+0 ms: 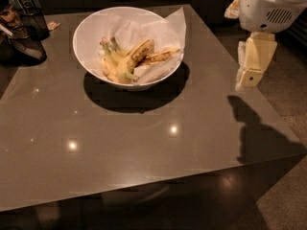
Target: Pick banana from white bowl
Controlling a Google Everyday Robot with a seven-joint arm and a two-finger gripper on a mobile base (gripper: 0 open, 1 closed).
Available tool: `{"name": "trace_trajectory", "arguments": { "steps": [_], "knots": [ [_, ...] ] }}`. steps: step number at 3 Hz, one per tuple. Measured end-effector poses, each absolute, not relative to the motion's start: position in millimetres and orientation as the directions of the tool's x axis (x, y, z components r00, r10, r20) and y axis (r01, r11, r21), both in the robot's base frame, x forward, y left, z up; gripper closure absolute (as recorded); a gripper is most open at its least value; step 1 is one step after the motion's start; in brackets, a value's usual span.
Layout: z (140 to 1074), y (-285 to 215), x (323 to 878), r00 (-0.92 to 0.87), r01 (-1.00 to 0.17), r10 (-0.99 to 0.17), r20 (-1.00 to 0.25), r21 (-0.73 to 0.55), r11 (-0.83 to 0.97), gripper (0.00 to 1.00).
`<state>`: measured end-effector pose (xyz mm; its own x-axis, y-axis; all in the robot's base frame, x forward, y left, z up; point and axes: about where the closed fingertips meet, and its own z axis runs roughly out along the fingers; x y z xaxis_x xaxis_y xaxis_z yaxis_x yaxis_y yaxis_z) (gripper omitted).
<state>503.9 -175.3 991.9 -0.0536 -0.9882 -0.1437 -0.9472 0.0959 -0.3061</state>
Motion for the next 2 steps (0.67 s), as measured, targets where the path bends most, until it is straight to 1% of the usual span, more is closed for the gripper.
{"name": "trace_trajectory", "arguments": {
  "steps": [1, 2],
  "knots": [
    [999.7, -153.8, 530.8, 0.048, -0.937, -0.996, -0.071, -0.349, -0.020, 0.00],
    [1006.7, -120.1, 561.8, 0.184, -0.908, -0.983, 0.026, -0.379, -0.179, 0.00]
  ]
}}
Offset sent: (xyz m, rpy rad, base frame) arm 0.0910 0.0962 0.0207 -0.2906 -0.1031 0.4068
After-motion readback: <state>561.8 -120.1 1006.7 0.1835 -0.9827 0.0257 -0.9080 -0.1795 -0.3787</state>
